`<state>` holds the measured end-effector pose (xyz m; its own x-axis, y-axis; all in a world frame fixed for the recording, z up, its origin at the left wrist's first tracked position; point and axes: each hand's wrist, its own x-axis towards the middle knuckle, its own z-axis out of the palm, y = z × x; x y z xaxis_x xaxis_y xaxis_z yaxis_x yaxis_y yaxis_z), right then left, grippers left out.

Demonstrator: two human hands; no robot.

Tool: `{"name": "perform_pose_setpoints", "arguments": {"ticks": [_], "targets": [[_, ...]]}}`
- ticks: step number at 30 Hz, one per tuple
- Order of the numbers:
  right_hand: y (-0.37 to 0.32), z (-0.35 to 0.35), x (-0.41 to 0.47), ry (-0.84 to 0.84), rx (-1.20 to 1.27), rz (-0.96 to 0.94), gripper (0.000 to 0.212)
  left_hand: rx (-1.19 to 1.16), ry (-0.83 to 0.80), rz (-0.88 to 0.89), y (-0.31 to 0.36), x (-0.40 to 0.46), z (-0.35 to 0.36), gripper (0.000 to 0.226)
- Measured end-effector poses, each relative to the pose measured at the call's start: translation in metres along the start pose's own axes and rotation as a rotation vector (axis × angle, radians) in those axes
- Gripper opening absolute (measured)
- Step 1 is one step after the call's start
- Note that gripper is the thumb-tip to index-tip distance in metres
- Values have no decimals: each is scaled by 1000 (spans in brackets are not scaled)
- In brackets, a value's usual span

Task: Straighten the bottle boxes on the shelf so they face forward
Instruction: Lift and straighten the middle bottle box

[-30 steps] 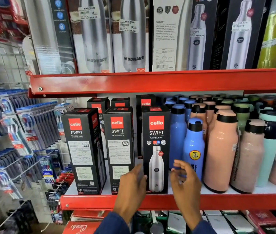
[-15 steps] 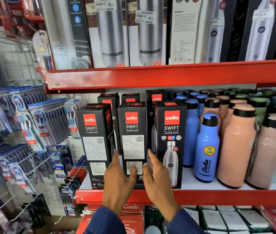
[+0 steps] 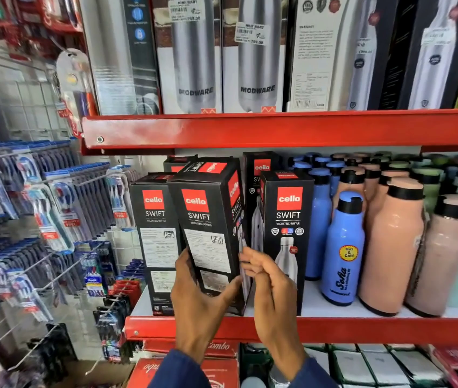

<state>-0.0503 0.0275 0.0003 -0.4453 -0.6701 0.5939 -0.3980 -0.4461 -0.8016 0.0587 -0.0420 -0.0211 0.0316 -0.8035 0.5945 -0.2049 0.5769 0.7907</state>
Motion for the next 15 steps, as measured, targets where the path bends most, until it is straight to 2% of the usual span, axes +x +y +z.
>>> {"name": "perform_pose_setpoints", "arguments": {"ticks": [3,5,8,10,12,15], "targets": [[-4,-11,-5,33,-61,-59,36,-97,-16,31,8,-5,-15,95],[1,-20,-4,35,-113,-49,42,-152,-85,70,13,-4,-27,91],[7,-29,-3,-169,-131,11,60,-292,-228,107,19,2,-42,91],[5,-27,-4,-264,-126,29,63,-337,-304,117,17,9,-43,93],[2,-22,-7,-241,-124,16,58,-353,-373,106,11,14,-41,94],[5,-14,-10,-159,-118,11,55,-358,-449,69,1,15,-39,80]]}}
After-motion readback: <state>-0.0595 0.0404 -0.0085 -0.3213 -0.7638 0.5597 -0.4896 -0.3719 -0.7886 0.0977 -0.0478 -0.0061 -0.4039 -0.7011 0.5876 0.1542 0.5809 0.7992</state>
